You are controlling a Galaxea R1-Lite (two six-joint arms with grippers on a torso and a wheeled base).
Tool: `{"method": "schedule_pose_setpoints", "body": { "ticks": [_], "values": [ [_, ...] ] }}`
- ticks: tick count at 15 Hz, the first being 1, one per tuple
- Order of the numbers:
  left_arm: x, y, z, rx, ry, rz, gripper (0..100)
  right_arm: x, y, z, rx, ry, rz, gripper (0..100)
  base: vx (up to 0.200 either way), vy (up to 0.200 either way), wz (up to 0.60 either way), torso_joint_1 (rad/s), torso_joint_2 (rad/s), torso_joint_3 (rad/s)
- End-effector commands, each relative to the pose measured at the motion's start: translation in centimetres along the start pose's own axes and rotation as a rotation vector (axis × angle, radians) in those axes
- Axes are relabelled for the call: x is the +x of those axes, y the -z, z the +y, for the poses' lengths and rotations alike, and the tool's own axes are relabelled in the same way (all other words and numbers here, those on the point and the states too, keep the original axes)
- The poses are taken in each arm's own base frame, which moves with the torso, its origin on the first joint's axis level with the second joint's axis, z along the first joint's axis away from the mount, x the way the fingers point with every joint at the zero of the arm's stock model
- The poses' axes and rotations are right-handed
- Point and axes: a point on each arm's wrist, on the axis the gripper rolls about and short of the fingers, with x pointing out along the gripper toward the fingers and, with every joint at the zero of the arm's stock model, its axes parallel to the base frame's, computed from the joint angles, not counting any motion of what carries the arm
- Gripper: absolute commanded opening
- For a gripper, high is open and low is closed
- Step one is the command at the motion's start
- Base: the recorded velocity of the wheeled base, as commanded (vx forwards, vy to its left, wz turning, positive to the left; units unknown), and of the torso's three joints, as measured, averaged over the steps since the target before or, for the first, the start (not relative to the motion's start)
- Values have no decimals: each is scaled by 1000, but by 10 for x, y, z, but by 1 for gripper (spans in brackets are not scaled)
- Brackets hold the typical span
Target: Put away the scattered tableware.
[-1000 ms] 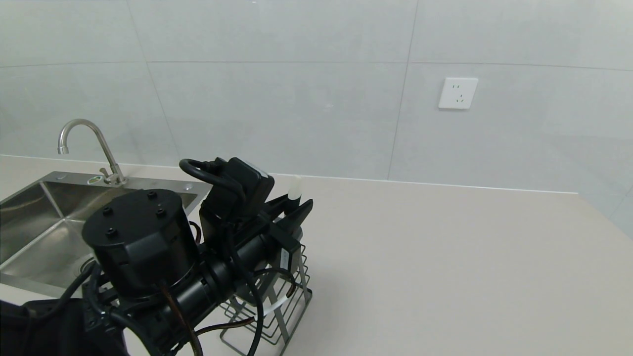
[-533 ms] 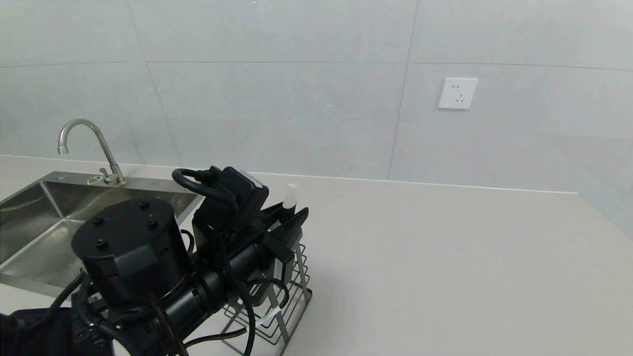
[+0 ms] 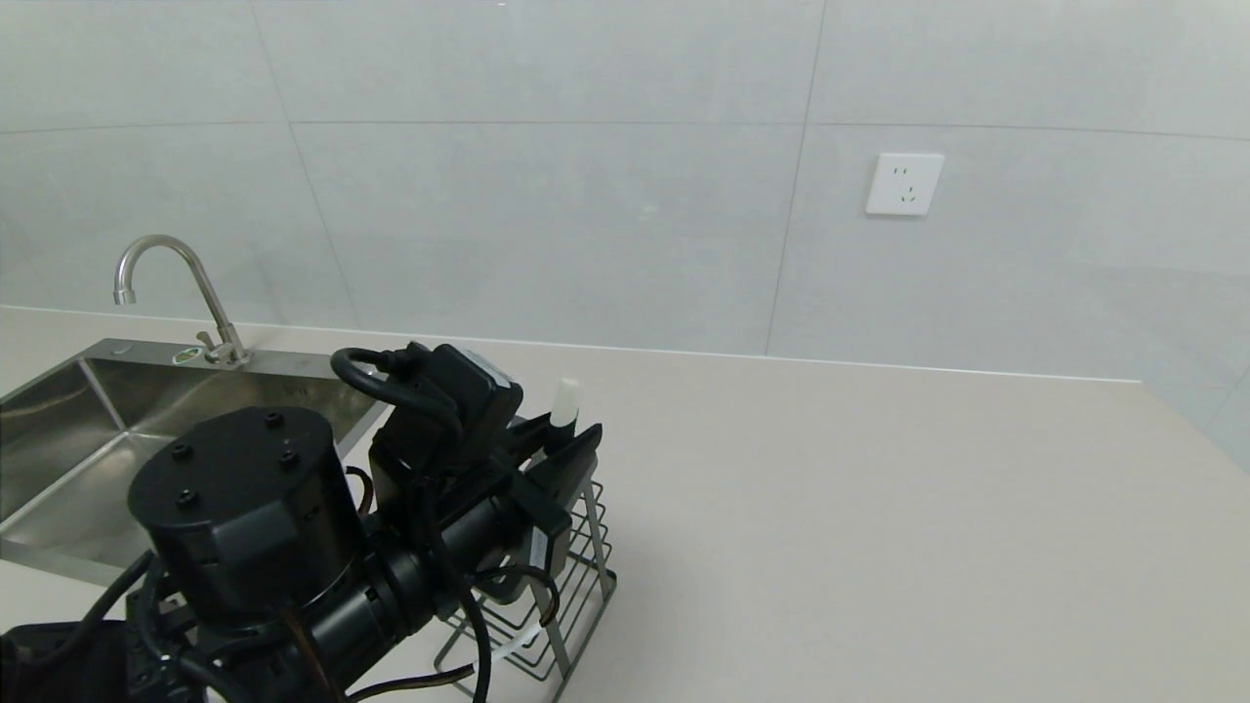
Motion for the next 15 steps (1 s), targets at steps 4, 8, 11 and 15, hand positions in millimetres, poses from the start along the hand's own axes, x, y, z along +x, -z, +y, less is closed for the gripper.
{"method": "schedule_pose_setpoints", "body": {
  "ticks": [4,8,11,15],
  "values": [
    [0,-2,6,-8,-22,-7,100,0,0,0,0,0,1,0,0,0,0,0,0,0],
    [-8,-14,17,-7,12,-72,100,0,0,0,0,0,1,0,0,0,0,0,0,0],
    [-22,-30,29,-5,34,-151,100,0,0,0,0,1,1,0,0,0,0,0,0,0],
    [-37,-65,36,0,108,-319,100,0,0,0,1,3,1,0,0,0,0,0,0,0]
  ]
}}
